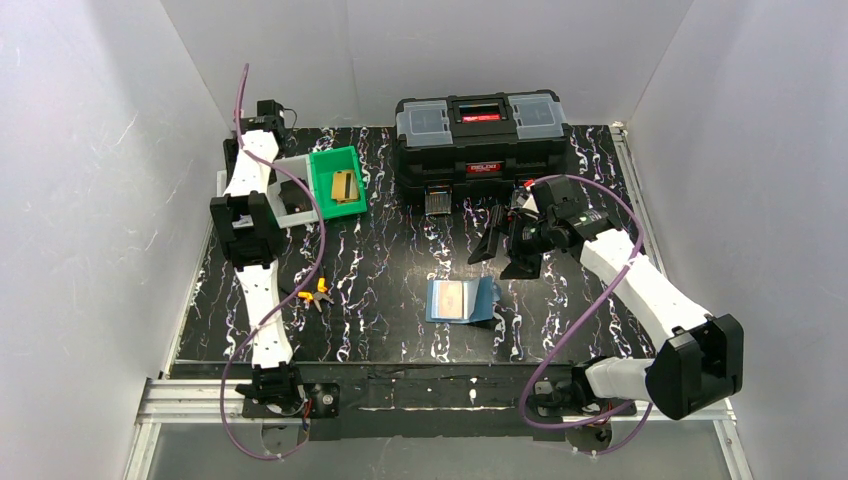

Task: Take the credit cards out of the card holder
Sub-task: Place the credit card in the storage box.

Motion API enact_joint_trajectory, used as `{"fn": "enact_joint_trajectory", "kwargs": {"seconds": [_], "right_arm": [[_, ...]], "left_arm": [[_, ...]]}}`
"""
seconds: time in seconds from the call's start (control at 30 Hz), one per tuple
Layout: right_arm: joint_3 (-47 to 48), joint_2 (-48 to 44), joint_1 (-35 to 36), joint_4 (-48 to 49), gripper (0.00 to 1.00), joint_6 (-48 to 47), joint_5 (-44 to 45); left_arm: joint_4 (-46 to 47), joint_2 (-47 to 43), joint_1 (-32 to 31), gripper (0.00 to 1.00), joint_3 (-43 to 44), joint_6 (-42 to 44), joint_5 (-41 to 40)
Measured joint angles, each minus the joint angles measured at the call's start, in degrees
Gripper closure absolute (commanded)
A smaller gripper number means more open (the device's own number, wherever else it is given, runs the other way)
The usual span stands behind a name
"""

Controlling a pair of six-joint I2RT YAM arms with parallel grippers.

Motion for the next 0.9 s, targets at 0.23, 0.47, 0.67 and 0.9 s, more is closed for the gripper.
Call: {"fn": "enact_joint_trajectory", "kwargs": {"seconds": [0.23, 0.47, 0.67, 0.9], "right_arm": [[0.50, 0.52, 0.63, 0.09, 0.02, -0.02, -0.26], [0.55, 0.72, 1.01, 0.09, 0.01, -0.02, -0.24], [0.92, 1.05, 1.07, 0.11, 0.02, -0.04, 0.35], [1.40, 2.45, 1.55, 1.33, 0.02, -0.26, 0.39]], "left_arm": [[-0.37, -0.22, 0.02, 0.24, 0.11, -0.68, 2.14], [-1.07, -1.33, 0.42, 0.17, 0.00, -1.95, 6.69], [-1.27, -6.78, 0.13, 0.13, -4.04, -4.37, 14.93], [-1.11, -13.42, -0.59, 0.12, -8.66, -6.08, 20.52]]}}
